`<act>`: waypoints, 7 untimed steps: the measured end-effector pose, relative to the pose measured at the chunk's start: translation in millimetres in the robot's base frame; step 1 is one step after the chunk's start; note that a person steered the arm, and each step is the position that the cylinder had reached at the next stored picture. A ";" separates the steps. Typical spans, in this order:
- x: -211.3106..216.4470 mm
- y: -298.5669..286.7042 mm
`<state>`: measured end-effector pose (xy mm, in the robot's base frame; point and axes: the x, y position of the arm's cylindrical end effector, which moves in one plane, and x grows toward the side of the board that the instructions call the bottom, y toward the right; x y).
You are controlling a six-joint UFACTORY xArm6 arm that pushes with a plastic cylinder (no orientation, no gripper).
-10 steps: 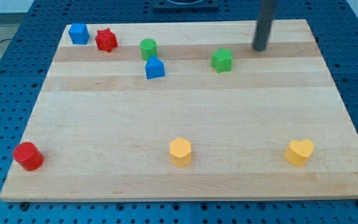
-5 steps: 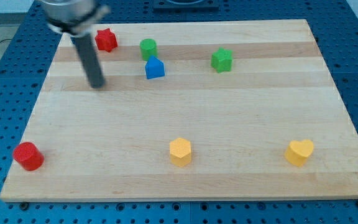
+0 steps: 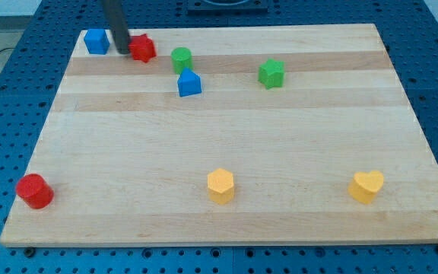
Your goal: Move the red star to the top center
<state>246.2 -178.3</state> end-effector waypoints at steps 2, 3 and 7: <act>-1.6 85.5; -7.3 40.9; 18.3 107.9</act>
<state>264.5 -70.4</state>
